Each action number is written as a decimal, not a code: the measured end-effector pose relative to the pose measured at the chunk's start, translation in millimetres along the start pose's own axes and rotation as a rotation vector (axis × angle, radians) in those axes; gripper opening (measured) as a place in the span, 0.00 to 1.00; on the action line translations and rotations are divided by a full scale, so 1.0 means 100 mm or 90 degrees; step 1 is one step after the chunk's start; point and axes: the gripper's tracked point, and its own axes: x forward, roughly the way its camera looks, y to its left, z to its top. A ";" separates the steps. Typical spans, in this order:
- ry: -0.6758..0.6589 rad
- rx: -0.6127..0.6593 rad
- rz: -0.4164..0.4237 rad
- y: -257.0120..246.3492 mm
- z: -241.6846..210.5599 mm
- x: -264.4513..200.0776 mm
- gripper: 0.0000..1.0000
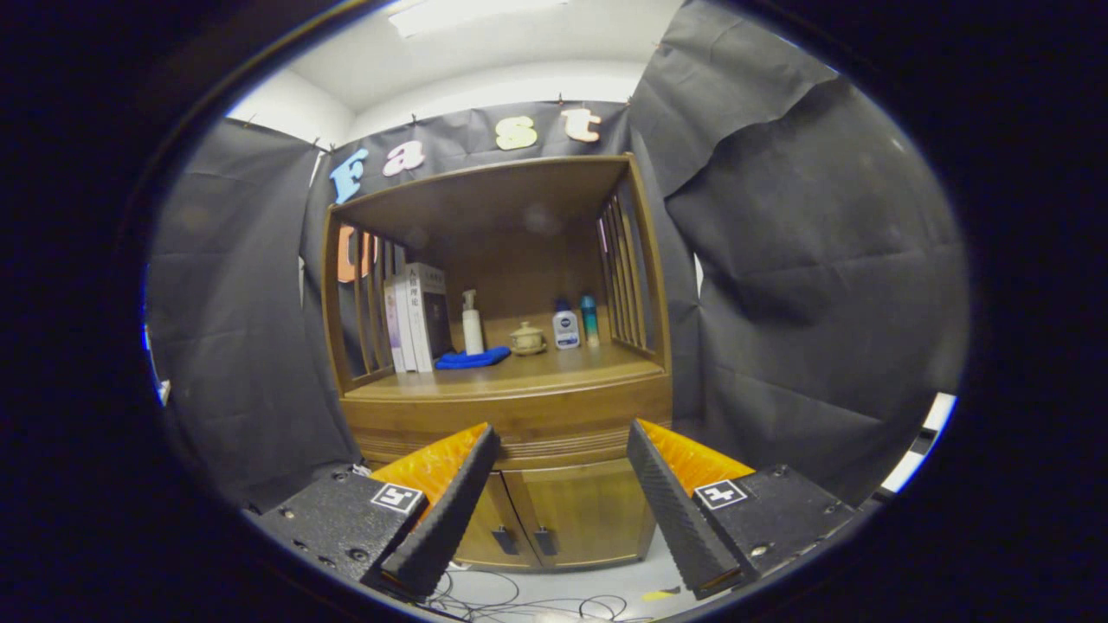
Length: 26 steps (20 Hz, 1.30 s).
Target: Pull open the drawer, take out the items inside it, and place them on the countertop above the cabinet.
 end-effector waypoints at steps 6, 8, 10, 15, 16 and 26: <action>0.010 -0.028 -0.009 0.03 -0.12 0.23 0.99; 0.002 -0.016 -0.003 0.02 -0.13 0.31 0.99; -0.008 -0.013 0.008 0.13 -0.12 0.46 0.99; -0.020 -0.049 0.022 0.43 -0.24 0.88 0.99; -0.016 -0.061 0.026 0.51 -0.28 0.97 0.99; 0.022 -0.103 0.027 1.06 -0.77 1.92 1.00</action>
